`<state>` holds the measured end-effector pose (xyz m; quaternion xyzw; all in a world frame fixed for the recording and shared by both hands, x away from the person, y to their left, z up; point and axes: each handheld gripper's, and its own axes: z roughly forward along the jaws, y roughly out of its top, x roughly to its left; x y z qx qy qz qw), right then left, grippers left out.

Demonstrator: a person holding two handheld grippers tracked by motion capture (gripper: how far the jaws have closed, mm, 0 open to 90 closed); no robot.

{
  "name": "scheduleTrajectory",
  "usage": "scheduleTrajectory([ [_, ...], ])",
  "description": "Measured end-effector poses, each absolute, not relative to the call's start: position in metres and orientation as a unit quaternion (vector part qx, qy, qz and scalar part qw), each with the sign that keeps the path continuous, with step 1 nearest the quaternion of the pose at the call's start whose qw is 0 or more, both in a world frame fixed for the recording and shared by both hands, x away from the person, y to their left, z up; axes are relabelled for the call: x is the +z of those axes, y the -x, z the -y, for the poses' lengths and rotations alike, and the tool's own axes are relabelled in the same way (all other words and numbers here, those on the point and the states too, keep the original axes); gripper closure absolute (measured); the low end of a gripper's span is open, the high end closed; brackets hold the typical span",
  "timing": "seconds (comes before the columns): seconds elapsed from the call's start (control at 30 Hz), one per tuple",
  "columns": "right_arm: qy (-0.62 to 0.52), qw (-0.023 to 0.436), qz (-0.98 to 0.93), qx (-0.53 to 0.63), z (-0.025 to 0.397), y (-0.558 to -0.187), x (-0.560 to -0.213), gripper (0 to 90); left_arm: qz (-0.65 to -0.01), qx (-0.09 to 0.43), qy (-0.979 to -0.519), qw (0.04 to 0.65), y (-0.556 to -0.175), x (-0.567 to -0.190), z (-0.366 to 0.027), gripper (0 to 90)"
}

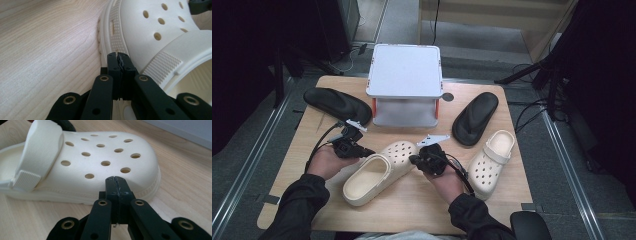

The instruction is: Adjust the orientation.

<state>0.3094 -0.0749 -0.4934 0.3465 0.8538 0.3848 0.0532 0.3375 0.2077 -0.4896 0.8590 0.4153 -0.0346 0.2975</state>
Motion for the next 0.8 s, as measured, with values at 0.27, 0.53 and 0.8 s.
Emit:
scheduleTrajectory([
  [0.27,-0.349,0.059,-0.851,0.387,0.066,-0.327,-0.494,90.0,-0.435,-0.019,-0.848,0.303,-0.329,-0.488,-0.206,89.7],
  [0.53,-0.345,0.068,-0.852,0.388,0.052,-0.342,-0.494,90.0,-0.467,-0.004,-0.829,0.308,-0.325,-0.488,-0.214,89.9],
  [0.8,-0.336,0.068,-0.856,0.386,0.037,-0.361,-0.494,90.0,-0.474,-0.005,-0.823,0.311,-0.321,-0.487,-0.219,90.0],
])
